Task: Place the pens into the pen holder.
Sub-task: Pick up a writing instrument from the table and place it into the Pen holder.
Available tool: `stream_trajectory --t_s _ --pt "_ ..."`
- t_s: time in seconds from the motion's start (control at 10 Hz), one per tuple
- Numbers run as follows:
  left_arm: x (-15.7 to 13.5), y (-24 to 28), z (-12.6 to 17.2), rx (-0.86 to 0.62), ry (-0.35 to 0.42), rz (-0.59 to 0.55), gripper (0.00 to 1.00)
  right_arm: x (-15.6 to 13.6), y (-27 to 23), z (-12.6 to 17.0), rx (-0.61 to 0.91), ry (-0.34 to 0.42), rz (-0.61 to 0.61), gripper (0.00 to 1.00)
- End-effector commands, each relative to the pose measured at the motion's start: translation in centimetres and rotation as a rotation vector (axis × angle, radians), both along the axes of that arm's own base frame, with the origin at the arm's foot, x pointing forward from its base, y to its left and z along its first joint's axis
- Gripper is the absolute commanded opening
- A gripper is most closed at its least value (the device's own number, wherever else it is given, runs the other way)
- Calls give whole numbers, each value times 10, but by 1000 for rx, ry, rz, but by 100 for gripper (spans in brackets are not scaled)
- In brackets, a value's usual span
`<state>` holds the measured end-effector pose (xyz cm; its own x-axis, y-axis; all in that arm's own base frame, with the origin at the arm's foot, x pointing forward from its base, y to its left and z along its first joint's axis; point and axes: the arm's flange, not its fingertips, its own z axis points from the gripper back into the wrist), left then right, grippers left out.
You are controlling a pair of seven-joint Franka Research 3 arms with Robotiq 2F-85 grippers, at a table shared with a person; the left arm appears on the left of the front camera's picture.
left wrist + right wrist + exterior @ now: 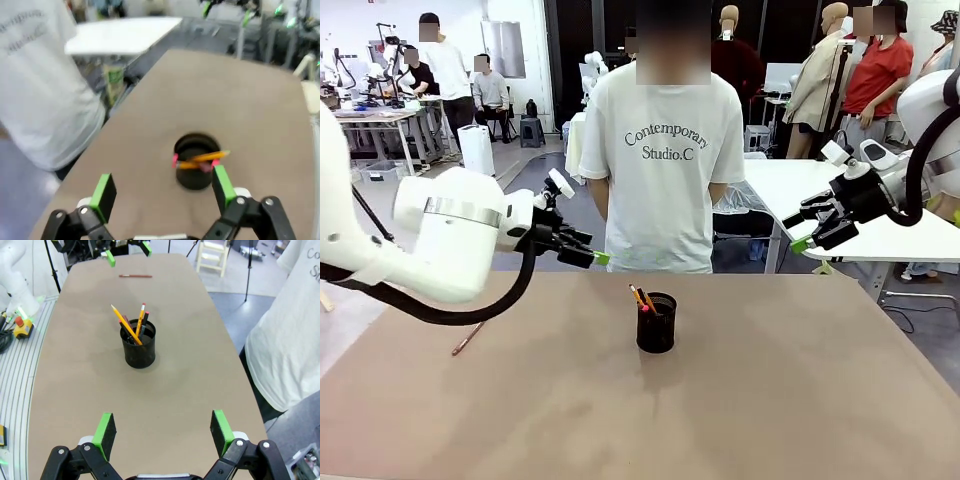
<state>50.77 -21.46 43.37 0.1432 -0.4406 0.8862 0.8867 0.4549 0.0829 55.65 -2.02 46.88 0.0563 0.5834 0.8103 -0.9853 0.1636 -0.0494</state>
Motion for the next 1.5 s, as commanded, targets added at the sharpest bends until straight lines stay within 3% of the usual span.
stream_trajectory --t_s 0.0,0.2,0.5,1.0,1.2,1.3,1.4 --pt "-20 2 20 116 150 131 100 1 1 3 -14 9 -10 100" --pt "-34 22 36 276 240 291 100 1 1 3 -14 9 -10 100" --pt "-36 68 46 293 347 483 100 1 1 3 -14 9 -10 100" --pt "-32 103 43 317 480 609 100 1 1 3 -14 9 -10 100" --pt "-33 108 34 377 561 604 100 1 1 3 -14 9 -10 100" --pt "-30 110 32 379 540 609 100 1 1 3 -14 9 -10 100" --pt "-27 108 32 324 467 591 100 1 1 3 -14 9 -10 100"
